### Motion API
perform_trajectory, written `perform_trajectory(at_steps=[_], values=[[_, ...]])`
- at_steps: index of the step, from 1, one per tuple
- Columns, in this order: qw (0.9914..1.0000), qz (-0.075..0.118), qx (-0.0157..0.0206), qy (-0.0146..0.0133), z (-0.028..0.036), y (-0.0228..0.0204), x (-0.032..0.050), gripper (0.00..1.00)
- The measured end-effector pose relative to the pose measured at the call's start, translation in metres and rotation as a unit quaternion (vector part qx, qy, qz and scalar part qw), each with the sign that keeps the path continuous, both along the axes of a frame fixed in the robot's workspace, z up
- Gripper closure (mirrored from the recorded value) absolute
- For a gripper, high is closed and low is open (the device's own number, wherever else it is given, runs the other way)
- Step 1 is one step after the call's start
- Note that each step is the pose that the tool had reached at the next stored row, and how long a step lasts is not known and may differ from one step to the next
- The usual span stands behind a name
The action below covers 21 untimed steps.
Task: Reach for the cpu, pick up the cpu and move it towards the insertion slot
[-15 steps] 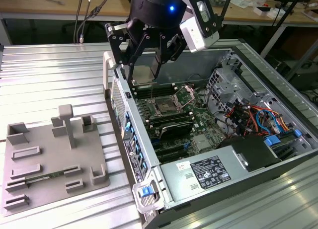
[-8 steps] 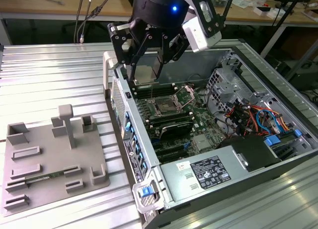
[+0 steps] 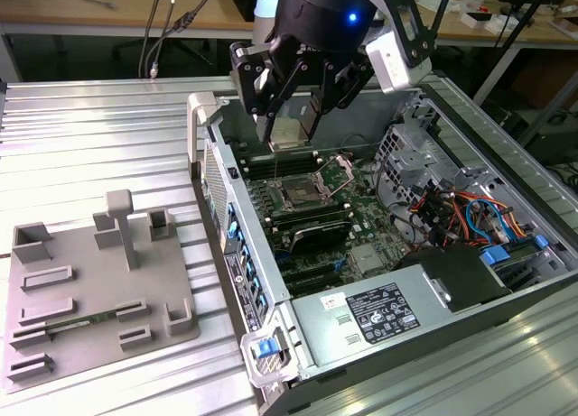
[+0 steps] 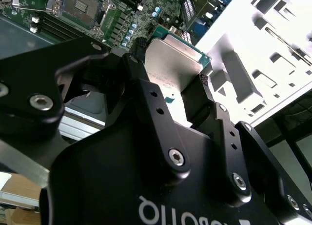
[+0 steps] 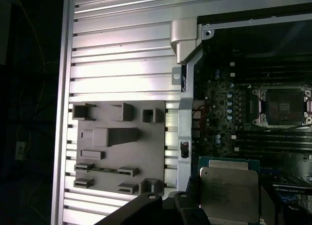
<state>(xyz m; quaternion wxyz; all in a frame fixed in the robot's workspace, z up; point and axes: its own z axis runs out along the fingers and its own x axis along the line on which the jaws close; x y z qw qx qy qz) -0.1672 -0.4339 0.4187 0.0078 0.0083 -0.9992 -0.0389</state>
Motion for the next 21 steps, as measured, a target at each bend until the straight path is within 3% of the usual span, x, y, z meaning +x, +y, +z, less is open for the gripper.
perform_trajectory(at_steps=[21], values=[[1.00000,0.000,0.0000,0.0000,0.0000,0.0000,0.0127,0.45]])
